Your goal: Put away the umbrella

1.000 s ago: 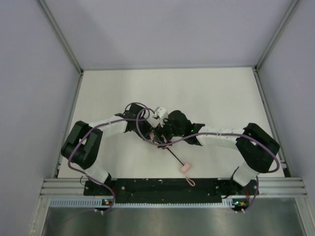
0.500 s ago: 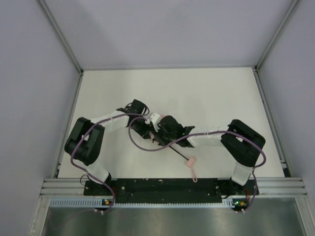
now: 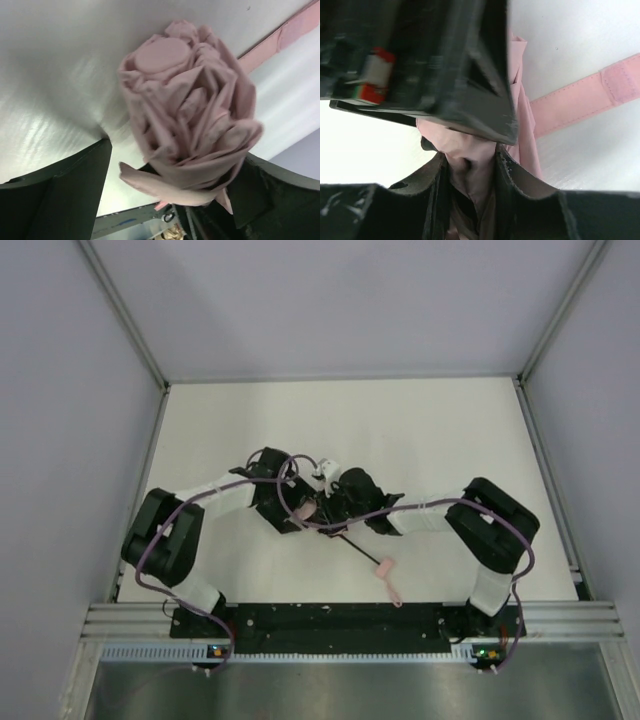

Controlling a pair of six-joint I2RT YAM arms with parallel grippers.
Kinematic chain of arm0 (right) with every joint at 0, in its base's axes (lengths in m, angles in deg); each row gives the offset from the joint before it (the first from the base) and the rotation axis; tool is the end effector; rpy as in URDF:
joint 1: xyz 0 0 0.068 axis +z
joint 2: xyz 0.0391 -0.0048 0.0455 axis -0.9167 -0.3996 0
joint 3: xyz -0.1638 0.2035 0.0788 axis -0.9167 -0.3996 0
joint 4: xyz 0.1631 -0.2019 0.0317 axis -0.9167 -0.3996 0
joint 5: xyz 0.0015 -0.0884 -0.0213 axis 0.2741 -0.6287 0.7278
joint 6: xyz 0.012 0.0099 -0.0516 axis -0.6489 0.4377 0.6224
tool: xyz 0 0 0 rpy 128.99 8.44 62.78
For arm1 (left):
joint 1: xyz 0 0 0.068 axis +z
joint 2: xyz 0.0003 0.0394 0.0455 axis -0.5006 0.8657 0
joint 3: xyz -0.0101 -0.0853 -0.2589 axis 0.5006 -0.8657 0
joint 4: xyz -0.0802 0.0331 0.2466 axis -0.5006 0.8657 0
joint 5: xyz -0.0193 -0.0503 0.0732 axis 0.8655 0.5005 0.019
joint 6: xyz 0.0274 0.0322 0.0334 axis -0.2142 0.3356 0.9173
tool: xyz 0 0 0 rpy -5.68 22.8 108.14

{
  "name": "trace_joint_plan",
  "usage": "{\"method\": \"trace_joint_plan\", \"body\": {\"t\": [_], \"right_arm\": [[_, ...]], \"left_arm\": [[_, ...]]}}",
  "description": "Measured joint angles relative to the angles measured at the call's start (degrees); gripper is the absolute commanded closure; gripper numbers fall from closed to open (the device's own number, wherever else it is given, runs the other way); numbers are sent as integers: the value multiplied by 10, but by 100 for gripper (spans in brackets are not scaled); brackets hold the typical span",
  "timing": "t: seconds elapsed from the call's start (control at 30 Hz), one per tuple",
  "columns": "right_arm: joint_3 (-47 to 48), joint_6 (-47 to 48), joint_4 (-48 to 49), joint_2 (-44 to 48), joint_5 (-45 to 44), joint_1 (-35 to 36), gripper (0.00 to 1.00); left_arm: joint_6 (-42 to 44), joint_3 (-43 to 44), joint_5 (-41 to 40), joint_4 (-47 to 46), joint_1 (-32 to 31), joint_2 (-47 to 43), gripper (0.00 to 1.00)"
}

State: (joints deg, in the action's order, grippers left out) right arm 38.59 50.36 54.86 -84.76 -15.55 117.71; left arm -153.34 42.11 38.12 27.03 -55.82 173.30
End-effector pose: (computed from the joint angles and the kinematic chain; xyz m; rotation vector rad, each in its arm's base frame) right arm 0.2217 0.2855 0.1511 -0.9385 2.0639 0.7414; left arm 0.2693 -0.1400 0.1541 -1.1489 2.7668 -0.7118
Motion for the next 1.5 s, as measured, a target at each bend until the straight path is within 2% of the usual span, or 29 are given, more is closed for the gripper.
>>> {"method": "trace_joint_plan", "body": {"t": [0.23,0.47,0.57,0.6,0.7,0.77,0.8,0.83,0.9,1.0,1.03,1.17,1.23,1.37,1.5], "right_arm": [[-27,-86,71,-15,106,-38,100],[-33,-179,111,-42,219,-76,100],[-27,-237,135,-68,270,-100,100],[-23,-260,143,-78,287,-107,100],[-16,-322,174,-108,333,-123,100],[-16,-352,192,-120,351,-130,100],[-16,-360,194,-122,354,-132,100],[-16,-367,194,-122,356,-133,95],[-16,-377,191,-122,358,-137,77],[-16,-378,177,-117,358,-140,58],[-16,-373,164,-109,355,-139,45],[-20,-336,79,-45,331,-139,26],[-24,-303,42,-2,312,-138,22],[-26,-236,-10,59,262,-125,21],[-25,-162,-60,90,158,-70,20]], "left_arm": [[1,-110,8,-101,29,-87,3],[7,-117,35,-178,36,-61,22],[12,-120,36,-186,34,-57,39],[17,-125,31,-190,31,-57,49],[14,-144,26,-214,30,-59,68],[10,-155,24,-228,30,-61,90],[9,-158,24,-233,30,-63,97],[8,-160,24,-238,29,-63,99],[11,-160,23,-241,27,-65,100],[14,-160,20,-242,23,-65,100],[15,-161,20,-242,21,-65,100],[14,-161,22,-245,15,-64,100],[13,-161,22,-245,15,-64,100],[10,-155,19,-233,15,-63,100],[6,-138,19,-205,15,-56,100]]}}
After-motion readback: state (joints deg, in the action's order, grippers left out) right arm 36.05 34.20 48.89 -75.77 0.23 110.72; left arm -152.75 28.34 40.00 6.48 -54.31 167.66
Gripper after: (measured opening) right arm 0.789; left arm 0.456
